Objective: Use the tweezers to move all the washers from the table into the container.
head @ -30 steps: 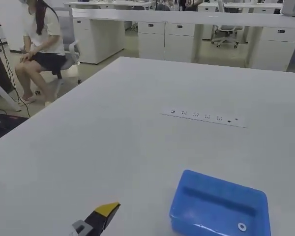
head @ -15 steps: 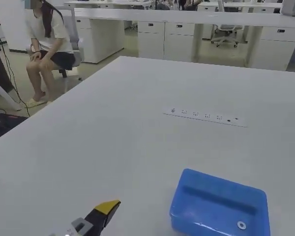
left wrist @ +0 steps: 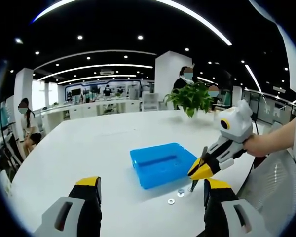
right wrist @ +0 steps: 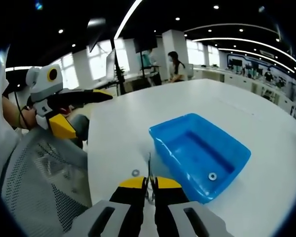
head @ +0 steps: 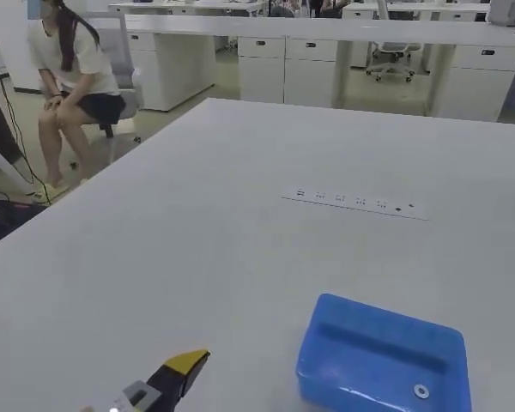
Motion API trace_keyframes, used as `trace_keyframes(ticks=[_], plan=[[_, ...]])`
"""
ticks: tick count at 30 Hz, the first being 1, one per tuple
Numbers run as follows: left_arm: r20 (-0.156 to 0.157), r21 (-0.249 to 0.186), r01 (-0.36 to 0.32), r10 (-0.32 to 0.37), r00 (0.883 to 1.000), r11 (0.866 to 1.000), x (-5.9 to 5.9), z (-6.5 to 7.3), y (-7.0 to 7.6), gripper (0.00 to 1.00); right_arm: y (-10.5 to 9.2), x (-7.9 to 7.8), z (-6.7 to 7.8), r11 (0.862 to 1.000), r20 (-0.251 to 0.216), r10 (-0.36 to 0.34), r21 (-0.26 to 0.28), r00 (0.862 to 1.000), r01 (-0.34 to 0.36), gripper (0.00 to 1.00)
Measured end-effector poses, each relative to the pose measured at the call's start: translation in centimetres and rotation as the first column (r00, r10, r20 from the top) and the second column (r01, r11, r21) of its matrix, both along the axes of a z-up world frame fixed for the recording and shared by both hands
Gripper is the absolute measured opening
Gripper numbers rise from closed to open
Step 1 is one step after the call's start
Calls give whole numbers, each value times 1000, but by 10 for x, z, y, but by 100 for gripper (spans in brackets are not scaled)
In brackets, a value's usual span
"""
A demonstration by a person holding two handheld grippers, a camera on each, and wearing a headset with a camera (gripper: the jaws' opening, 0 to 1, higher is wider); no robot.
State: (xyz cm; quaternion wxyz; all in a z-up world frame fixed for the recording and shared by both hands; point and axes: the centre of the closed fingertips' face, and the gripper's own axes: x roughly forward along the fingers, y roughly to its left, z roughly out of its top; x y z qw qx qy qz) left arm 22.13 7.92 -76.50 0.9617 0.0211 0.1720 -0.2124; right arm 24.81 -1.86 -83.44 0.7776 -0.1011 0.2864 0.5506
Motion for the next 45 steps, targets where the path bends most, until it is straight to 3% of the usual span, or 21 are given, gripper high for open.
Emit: trace_keyframes(ticks=[8,17,25,35,40,45], plan=[[4,-11,-2,2,1000,1000,0,1,0,87,0,4,0,1000,-19,-18,-3,1000,18,3],[12,-22,-9,10,1000,1000,0,3,2,86,8,11,25,1000,16,3,9,1000,-3,3],[13,-28,-5,6,1000,1000,0,4,1,86,10,14,45,996,-14,-43,78,999,44,3],[10,-26,-1,1,1000,1000,0,3,0,85,10,29,80,970,-44,-118,209,992,124,3],[9,-29,0,0,1000,1000,0,4,0,85,8,38,87,958,-38,-131,251,991,136,3],[10,-29,0,0,1000,1000,0,4,0,85,6,47,94,944,-62,-145,291,987,157,3]])
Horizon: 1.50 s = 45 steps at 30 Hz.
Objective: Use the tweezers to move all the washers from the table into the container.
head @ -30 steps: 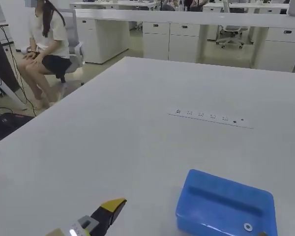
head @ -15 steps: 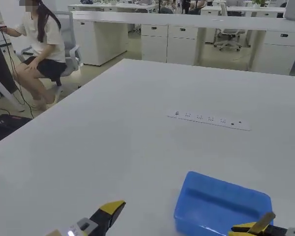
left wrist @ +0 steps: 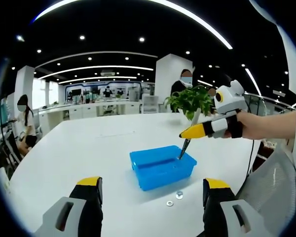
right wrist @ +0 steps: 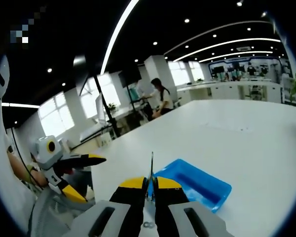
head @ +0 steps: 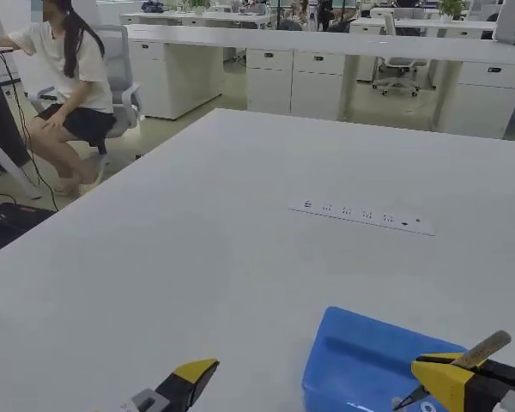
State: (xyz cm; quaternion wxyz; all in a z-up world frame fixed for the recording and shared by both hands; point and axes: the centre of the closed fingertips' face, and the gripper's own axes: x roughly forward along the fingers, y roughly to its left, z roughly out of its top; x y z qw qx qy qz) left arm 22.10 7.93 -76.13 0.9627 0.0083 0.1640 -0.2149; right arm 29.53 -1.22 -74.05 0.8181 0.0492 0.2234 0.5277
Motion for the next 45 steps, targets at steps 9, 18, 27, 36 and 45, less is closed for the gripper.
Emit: trace_keyframes(ticks=[9,18,27,36,45], plan=[[23,-40,-10,10,1000,999,1,6,1,85,-3,17,-13,1000,-24,-7,-5,1000,7,3],[15,-19,-18,19,1000,1000,1,4,3,85,-11,39,-30,998,-38,-38,-47,999,36,3],[20,-22,-19,20,1000,1000,1,5,3,84,-8,48,-54,992,-54,-29,-121,998,22,3],[44,-68,-8,11,999,998,2,12,1,85,-6,53,-72,979,-21,18,-202,1000,-21,3],[38,-54,-9,11,999,998,2,9,1,84,-5,54,-81,970,-19,31,-240,999,-34,3]])
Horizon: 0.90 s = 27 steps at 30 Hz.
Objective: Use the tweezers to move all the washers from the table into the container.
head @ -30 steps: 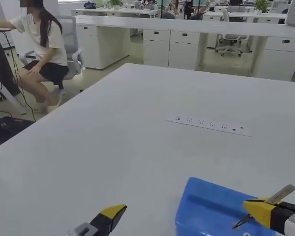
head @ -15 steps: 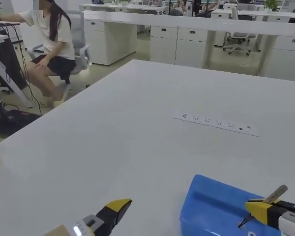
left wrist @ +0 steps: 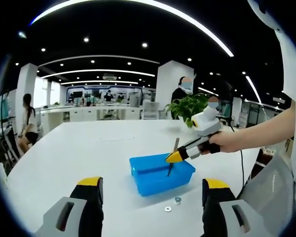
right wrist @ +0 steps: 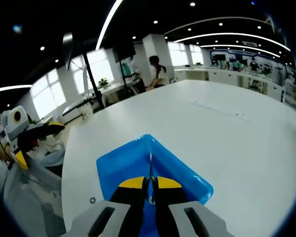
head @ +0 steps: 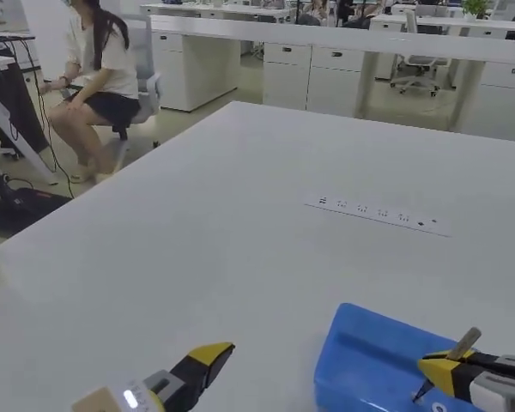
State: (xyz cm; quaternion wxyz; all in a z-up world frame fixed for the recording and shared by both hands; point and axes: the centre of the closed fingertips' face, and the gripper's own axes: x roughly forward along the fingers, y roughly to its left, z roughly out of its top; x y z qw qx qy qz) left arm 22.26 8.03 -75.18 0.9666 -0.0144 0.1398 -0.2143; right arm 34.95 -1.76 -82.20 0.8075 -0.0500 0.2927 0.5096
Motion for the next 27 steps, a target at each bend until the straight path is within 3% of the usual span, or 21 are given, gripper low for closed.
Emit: trace_keyframes(ticks=[9,14,27], plan=[[-4,7,2,-2,1000,1000,0,-1,0,83,-1,2,-3,1000,-7,-7,-4,1000,7,3],[-11,15,4,-4,1000,1000,0,-3,-1,82,0,2,-3,1000,-42,-24,19,999,25,4],[-11,16,6,-6,1000,1000,-1,-3,-1,82,-4,-2,12,996,-45,-44,72,998,47,4]])
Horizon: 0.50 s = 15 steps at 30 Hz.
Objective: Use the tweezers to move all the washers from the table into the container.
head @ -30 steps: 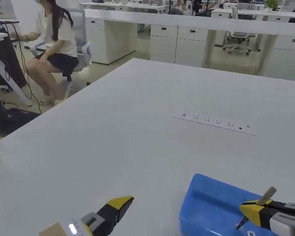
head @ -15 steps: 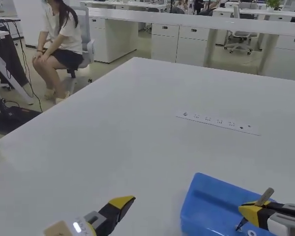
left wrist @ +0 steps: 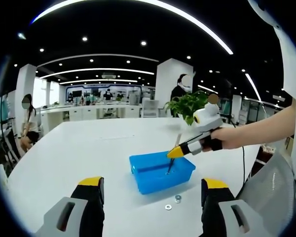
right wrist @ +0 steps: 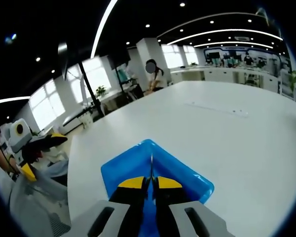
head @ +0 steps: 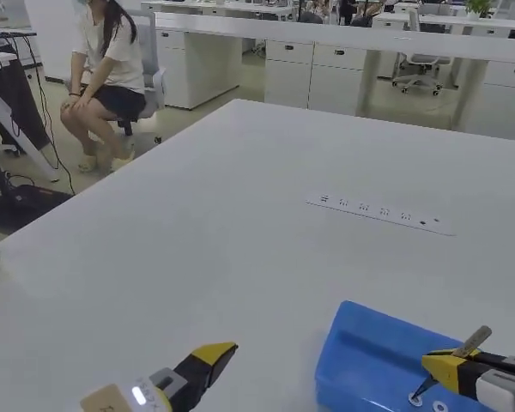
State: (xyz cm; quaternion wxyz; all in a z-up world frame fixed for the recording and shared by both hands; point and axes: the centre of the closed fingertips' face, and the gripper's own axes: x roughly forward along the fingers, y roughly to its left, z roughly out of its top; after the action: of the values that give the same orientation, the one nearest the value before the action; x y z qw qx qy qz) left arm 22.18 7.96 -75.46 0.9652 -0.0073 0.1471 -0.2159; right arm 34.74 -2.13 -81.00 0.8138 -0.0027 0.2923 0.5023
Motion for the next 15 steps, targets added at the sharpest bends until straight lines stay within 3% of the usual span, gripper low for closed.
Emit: trace_keyframes(ticks=[15], plan=[[-5,6,6,-6,1000,1000,-1,-1,0,81,0,-14,30,996,13,-21,85,1000,20,4]])
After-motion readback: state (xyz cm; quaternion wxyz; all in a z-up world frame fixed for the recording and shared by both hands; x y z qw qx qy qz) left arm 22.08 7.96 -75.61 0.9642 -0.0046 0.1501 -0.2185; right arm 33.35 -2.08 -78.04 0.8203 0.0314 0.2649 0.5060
